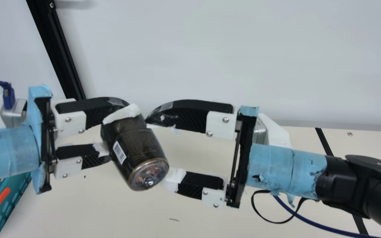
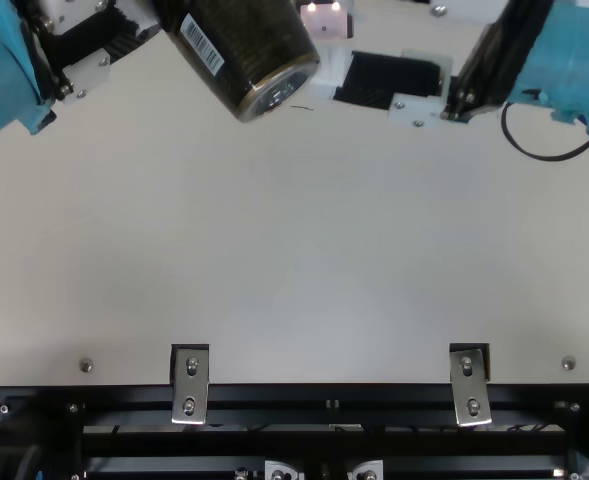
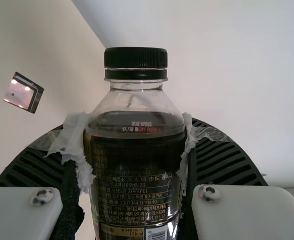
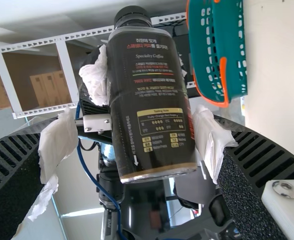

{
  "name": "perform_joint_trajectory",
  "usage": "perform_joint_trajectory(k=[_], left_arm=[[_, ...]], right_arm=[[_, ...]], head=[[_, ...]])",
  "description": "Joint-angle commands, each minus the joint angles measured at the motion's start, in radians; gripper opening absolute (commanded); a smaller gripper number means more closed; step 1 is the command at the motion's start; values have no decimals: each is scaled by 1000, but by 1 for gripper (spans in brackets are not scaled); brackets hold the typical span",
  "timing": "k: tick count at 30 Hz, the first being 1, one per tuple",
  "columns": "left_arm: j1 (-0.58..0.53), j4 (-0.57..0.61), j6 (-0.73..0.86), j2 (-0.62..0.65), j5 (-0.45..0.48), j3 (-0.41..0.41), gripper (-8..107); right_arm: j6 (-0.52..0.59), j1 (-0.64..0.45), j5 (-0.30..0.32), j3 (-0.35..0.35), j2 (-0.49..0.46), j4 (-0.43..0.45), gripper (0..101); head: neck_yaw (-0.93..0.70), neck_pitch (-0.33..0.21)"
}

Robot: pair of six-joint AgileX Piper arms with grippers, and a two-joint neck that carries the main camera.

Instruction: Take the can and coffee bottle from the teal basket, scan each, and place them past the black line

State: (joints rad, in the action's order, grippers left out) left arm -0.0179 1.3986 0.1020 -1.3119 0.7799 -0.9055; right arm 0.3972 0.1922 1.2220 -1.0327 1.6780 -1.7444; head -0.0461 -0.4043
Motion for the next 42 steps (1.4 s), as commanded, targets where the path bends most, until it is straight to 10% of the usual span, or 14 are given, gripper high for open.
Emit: perform_joint_trajectory(k=[1, 18, 19, 25, 27, 42], left_arm=[[0, 0, 0, 0, 0, 0, 10], [0, 0, 0, 0, 0, 0, 10], [0, 0, 0, 0, 0, 0, 10], [0, 4, 0, 0, 0, 0, 10], [0, 7, -2, 0, 0, 0, 90], [55, -61, -23, 9, -76, -25, 90]], right_arm=[[-6, 9, -2, -8, 6, -1, 101], [-62, 82, -2, -85, 79, 0, 101], [-62, 80, -2, -85, 79, -2, 0], [-62, 80, -4, -85, 80, 10, 0], [-62, 80, -3, -85, 80, 10, 0], [-62, 80, -3, -85, 80, 8, 0]], head=[[4, -32], [4, -32], [4, -32], [4, -32], [4, -32], [4, -32]])
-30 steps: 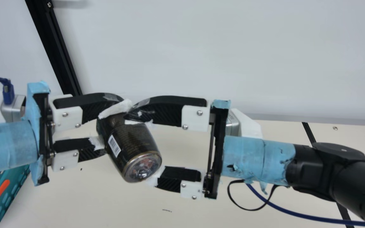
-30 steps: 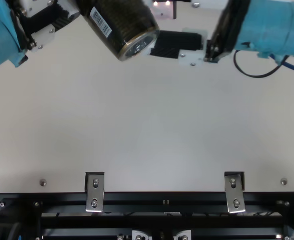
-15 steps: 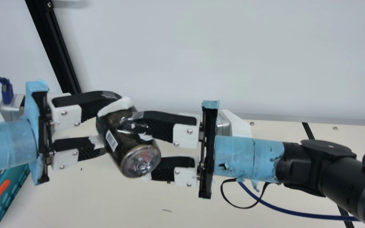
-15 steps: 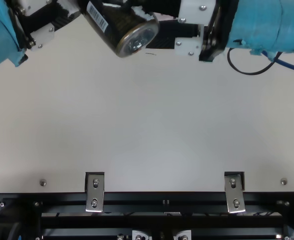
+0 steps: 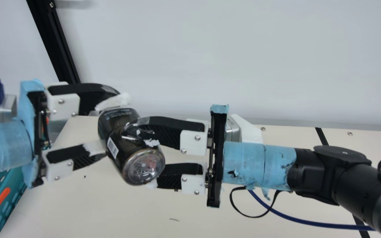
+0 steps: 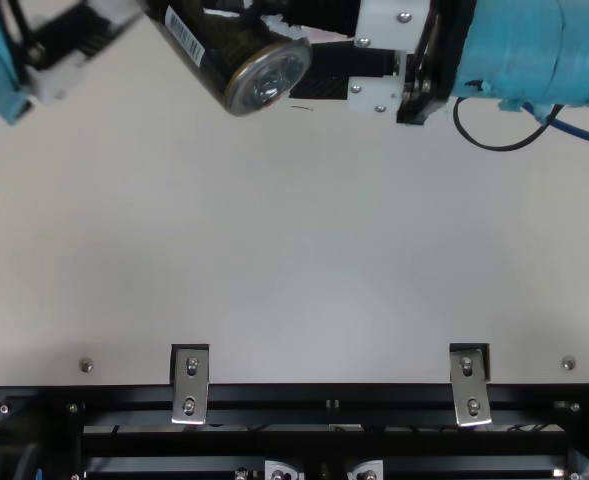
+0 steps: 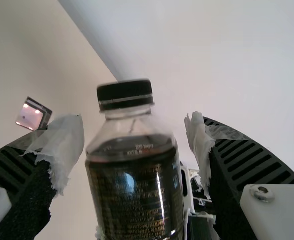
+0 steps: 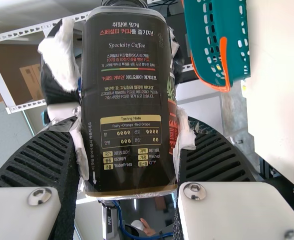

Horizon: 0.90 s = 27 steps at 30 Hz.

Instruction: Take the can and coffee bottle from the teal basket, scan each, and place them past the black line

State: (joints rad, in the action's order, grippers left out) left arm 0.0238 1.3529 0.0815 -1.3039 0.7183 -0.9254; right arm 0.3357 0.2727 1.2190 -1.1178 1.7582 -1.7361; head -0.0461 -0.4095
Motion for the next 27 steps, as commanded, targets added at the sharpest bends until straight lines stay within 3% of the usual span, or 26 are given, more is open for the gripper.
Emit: perform_joint_trajectory(k=[1, 7, 14, 15, 18, 22, 27], left_arm=[[25, -27, -2, 1, -25, -11, 90], [83, -176, 26, 8, -138, -46, 90], [57, -519, 81, 37, -445, -18, 90], [64, -348, 79, 35, -292, -30, 90], [59, -463, 80, 37, -398, -19, 90], [59, -515, 80, 37, -442, -19, 90], [59, -515, 80, 37, -442, -19, 90]], right_arm=[[0, 0, 0, 0, 0, 0, 0], [0, 0, 0, 0, 0, 0, 0], [0, 0, 0, 0, 0, 0, 0], [0, 0, 0, 0, 0, 0, 0], [-6, -1, -4, -5, -1, 5, 0], [-30, -9, -81, -8, -42, 49, 0], [-79, -10, -239, -22, -122, 152, 0]], head=[[4, -27], [4, -27], [4, -27], [4, -27], [4, -27], [4, -27], [4, -27]])
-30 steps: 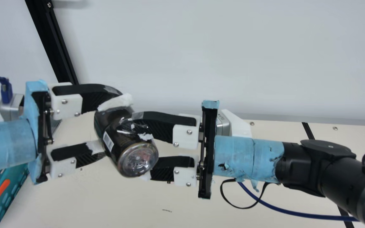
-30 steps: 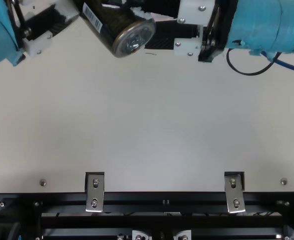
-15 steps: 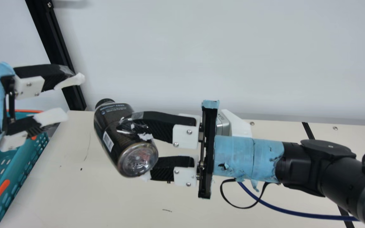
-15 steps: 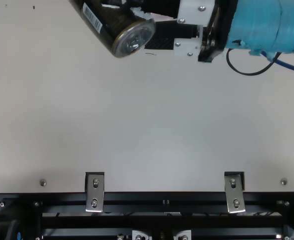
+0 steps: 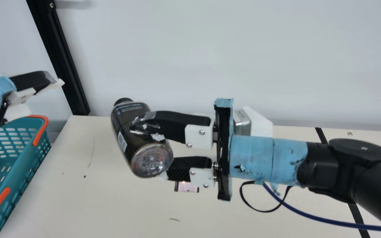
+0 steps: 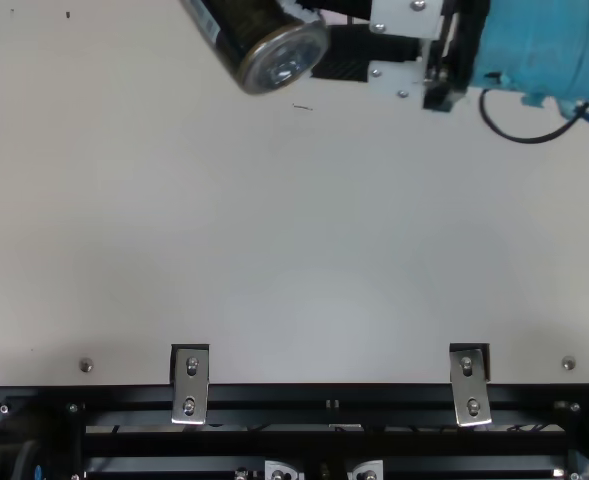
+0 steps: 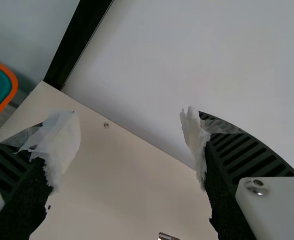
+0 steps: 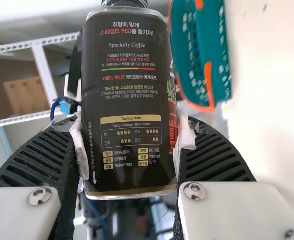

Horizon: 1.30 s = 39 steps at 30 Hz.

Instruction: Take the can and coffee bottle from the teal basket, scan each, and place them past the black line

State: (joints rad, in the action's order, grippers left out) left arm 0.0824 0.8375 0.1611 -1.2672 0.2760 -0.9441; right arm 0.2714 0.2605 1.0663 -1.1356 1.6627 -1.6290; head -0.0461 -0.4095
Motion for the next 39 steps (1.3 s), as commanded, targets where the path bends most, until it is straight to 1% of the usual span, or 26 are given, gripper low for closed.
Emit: perform_joint_trajectory(k=[1, 3, 5, 8, 11, 12, 15, 16, 18, 20, 22, 24, 26, 27, 28, 30, 33, 37, 39], left_arm=[[0, 0, 0, 0, 0, 0, 90], [0, 0, 0, 0, 0, 0, 90], [0, 0, 0, 0, 0, 0, 90], [0, 0, 0, 0, 0, 0, 90], [0, 0, 0, 0, 0, 0, 90], [0, 0, 0, 0, 0, 0, 90], [0, 0, 0, 0, 0, 0, 90], [0, 0, 0, 0, 0, 0, 90], [0, 0, 0, 0, 0, 0, 90], [0, 0, 0, 0, 0, 0, 90], [0, 0, 0, 0, 0, 0, 90], [0, 0, 0, 0, 0, 0, 90], [0, 0, 0, 0, 0, 0, 90], [0, 0, 0, 0, 0, 0, 90], [0, 0, 0, 0, 0, 0, 90], [0, 0, 0, 0, 0, 0, 90], [0, 0, 0, 0, 0, 0, 90], [0, 0, 0, 0, 0, 0, 90], [0, 0, 0, 0, 0, 0, 90]], right_arm=[[-29, 6, -120, -9, -43, 74, 0], [-73, 18, -191, -22, -71, 153, 0], [-141, 37, -255, -40, -92, 266, 0], [-277, 70, -323, -72, -107, 478, 0], [-448, 100, -349, -107, -107, 730, 0], [-501, 107, -349, -119, -105, 810, 0], [-668, 128, -308, -173, -93, 1053, 0], [-710, 135, -293, -191, -88, 1120, 0], [-794, 153, -238, -245, -74, 1241, 0], [-853, 175, -179, -303, -58, 1329, 0], [-892, 197, -124, -354, -36, 1395, 0], [-914, 219, -73, -401, -11, 1442, 0], [-919, 237, -30, -444, 14, 1457, 0], [-907, 242, -18, -458, 24, 1438, 0], [-907, 235, -62, -413, 7, 1349, 0], [-920, 243, -31, -448, 25, 1403, 0], [-920, 243, -15, -459, 26, 1457, 0], [-911, 236, -14, -459, 27, 1450, 0], [-918, 241, -12, -462, 33, 1484, 0]], head=[[4, -27], [4, -27], [4, -27], [4, -27], [4, -27], [4, -27], [4, -27], [4, -27], [4, -27], [4, -27], [4, -27], [4, -27], [4, -27], [4, -27], [4, -27], [4, -27], [4, -27], [4, -27], [4, -27]])
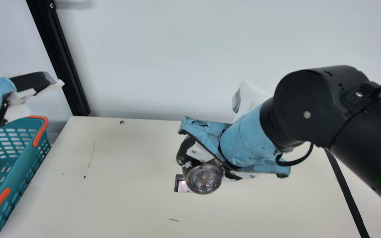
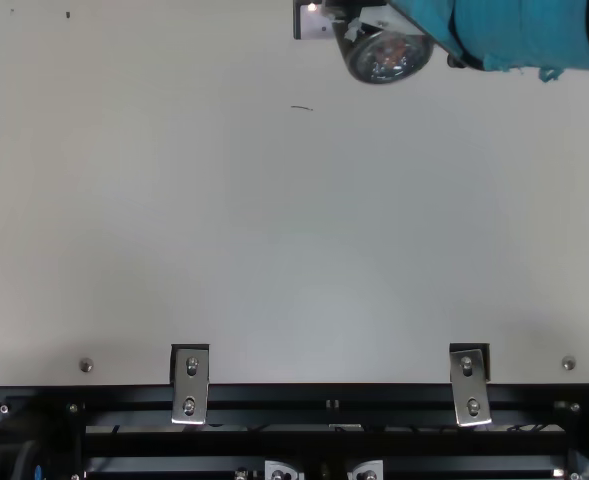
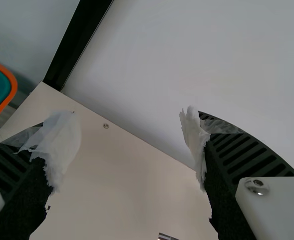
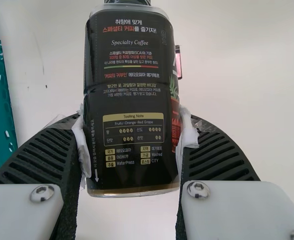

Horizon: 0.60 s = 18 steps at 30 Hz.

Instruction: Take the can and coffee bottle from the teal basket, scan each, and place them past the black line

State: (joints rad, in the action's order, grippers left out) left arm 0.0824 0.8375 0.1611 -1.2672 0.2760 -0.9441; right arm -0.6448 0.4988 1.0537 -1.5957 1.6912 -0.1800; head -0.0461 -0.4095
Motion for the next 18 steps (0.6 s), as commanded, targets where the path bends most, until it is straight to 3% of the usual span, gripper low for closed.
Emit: perform_joint_trajectory(k=[1, 11, 18], left_arm=[[0, 0, 0, 0, 0, 0, 90], [0, 0, 0, 0, 0, 0, 90], [0, 0, 0, 0, 0, 0, 90]], right_arm=[[-4, 5, -1, -3, 9, 58, 0], [-67, 64, -104, 9, 83, 305, 0], [-90, 88, -191, 26, 132, 382, 0]], head=[[4, -27], [4, -27], [4, -27]])
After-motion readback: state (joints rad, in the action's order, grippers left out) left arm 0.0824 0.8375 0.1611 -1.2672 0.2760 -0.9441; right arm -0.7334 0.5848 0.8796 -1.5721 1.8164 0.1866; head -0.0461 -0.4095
